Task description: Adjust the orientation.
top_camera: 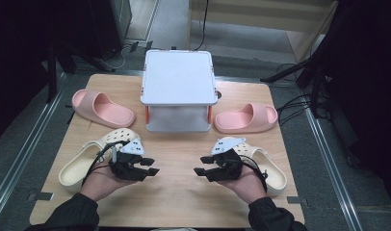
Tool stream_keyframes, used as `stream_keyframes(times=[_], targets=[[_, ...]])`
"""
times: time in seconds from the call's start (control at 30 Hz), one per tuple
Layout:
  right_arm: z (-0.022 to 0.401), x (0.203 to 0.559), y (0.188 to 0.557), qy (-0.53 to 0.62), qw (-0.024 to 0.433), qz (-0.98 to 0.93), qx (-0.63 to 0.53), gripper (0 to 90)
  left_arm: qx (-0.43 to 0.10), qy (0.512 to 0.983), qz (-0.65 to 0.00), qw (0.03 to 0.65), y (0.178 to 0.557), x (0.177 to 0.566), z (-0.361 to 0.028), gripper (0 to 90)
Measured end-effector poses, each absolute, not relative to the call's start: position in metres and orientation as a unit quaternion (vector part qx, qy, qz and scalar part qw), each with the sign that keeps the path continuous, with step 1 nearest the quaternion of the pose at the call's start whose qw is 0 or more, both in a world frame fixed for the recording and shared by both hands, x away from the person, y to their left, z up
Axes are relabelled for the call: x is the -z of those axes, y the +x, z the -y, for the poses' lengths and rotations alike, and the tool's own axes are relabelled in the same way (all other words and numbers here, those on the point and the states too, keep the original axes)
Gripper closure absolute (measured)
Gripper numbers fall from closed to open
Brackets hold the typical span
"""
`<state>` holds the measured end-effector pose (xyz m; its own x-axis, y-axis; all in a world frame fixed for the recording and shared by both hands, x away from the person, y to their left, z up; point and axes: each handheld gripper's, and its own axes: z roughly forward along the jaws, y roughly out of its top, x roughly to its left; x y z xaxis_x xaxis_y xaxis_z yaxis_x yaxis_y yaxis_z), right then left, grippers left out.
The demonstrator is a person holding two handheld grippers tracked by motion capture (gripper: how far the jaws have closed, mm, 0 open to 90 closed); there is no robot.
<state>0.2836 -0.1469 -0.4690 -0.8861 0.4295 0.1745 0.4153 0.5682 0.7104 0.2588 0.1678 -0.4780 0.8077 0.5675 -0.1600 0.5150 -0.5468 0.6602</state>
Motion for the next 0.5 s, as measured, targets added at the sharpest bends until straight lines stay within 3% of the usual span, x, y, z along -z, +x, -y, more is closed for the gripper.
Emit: stream_keyframes(times=[0.1, 0.5], targets=[[0.1460, 0.4699, 0.2845, 0.242, -0.006, -0.883, -0.403, 52.1, -0.038, 0.879, -0.311, 0.360, 0.2593, 0.4791, -0.1672, 54.0], [0.1396, 0.4706, 0.2816, 0.220, 0.016, -0.894, -0.389, 49.9, -0.032, 0.881, -0.312, 0.354, 0.2574, 0.4788, -0.1697, 48.8]])
